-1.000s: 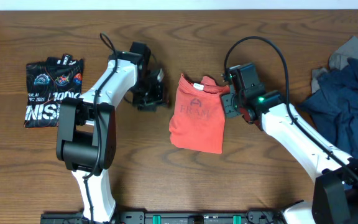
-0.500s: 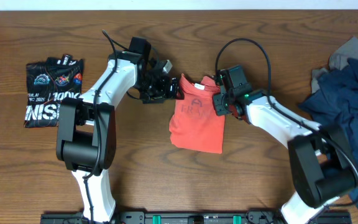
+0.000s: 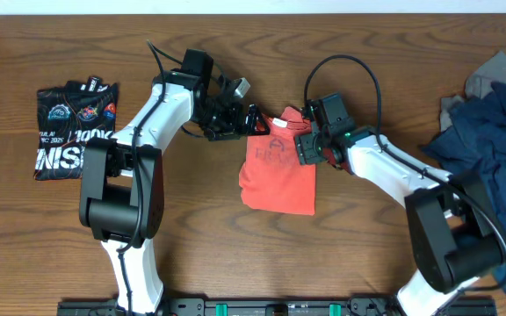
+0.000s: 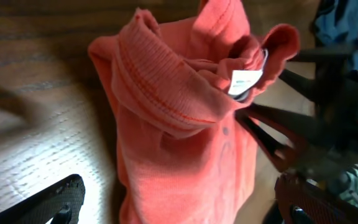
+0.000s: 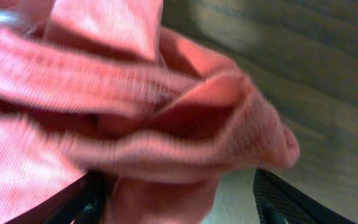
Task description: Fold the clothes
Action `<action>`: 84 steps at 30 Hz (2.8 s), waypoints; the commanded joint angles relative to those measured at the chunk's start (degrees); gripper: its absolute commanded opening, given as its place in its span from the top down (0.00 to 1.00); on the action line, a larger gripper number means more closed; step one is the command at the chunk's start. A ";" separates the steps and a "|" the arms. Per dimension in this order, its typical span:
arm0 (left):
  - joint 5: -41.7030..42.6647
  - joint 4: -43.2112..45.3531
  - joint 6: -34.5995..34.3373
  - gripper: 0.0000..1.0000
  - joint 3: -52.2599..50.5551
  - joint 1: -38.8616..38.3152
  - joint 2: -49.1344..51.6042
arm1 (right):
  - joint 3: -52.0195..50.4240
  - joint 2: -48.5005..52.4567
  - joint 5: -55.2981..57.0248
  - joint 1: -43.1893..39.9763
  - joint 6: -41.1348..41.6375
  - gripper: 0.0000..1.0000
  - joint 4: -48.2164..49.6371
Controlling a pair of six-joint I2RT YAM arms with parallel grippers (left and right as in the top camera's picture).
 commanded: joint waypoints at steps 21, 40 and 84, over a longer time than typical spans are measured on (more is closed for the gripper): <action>-2.01 5.79 0.87 0.09 0.76 -4.31 8.26 | 0.57 -28.70 -0.17 0.28 0.00 0.21 -22.80; -12.81 5.20 0.24 0.94 2.78 8.09 -0.76 | 0.57 -28.70 2.67 0.22 1.09 0.21 -26.23; -19.82 0.63 -10.47 0.02 0.79 22.51 -11.80 | 0.55 -28.70 2.36 -1.57 13.81 0.01 -20.13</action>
